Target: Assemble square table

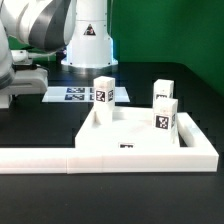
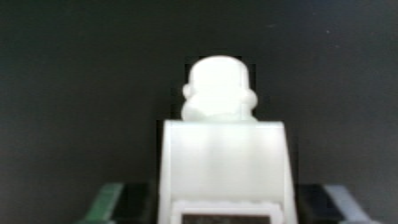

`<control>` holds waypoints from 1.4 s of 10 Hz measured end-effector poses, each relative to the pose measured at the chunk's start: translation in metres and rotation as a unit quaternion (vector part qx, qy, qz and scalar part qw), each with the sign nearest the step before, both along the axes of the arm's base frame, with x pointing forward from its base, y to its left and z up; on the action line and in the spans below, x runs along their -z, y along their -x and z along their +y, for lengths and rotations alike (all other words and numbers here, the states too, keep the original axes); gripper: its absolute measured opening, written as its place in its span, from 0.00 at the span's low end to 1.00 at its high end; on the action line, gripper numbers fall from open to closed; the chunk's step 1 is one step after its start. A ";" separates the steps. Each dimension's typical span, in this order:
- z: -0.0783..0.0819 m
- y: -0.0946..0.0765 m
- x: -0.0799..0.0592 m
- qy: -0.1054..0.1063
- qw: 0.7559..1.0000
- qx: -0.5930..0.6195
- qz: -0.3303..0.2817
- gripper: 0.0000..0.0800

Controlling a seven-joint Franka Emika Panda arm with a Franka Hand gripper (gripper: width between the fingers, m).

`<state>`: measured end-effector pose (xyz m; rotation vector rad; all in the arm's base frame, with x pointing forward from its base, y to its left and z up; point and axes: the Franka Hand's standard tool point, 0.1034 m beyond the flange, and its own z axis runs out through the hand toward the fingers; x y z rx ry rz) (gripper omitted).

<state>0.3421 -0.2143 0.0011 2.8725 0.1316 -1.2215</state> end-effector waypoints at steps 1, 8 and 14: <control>0.000 0.000 0.000 0.000 1.000 0.001 0.000 0.35; 0.023 -0.033 -0.019 -0.013 1.000 -0.007 0.005 0.36; 0.042 -0.069 -0.049 -0.015 1.000 -0.017 -0.008 0.36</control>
Offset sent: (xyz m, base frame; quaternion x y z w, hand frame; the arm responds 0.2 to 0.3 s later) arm 0.0000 0.0000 0.0000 0.0000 0.0000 0.0000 1.0000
